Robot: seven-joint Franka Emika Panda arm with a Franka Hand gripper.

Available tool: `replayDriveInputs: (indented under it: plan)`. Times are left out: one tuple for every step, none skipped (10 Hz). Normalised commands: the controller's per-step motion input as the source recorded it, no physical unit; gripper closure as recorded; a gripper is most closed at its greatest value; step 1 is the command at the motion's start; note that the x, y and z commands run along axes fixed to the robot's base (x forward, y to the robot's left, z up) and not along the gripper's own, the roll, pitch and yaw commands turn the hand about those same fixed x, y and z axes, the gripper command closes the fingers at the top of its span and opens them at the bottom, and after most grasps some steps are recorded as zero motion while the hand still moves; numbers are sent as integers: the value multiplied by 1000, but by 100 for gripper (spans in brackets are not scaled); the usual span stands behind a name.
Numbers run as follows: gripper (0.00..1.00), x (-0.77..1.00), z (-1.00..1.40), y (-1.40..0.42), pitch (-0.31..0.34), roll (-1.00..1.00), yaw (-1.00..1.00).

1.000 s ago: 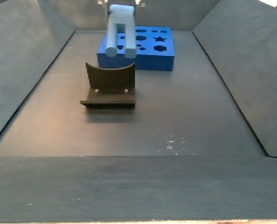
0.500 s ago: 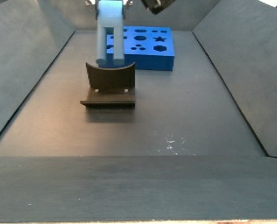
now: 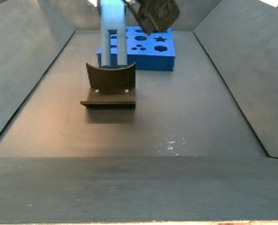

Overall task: Pick up the square-circle object. Move up. Rotate the square-circle object. Place the square-circle object on the fixture. Regrasp the square-circle object. Move to above the board. Insert the square-circle object.
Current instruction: Place the square-circle object on the fixture.

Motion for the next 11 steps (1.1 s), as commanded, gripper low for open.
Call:
replayDriveInputs:
  plan:
    - [100,75,-12,37,-9,-318,-188]
    - [100,64,0,25,-41,-219,-162]
    - [100,87,-1000,125,-73,-194,-196]
    - [100,98,-1000,125,-89,-175,-143]
    - [100,109,-1000,117,-97,-162,-117]
    - [100,115,-1000,101,-108,-119,-67]
    - [100,115,-1000,94,-123,-94,-37]
    - [100,106,-899,74,-127,-79,-2]
    - [100,92,-722,55,-121,-75,18]
    - [100,78,-495,31,-104,-79,40]
    - [100,71,-333,23,-82,-73,50]
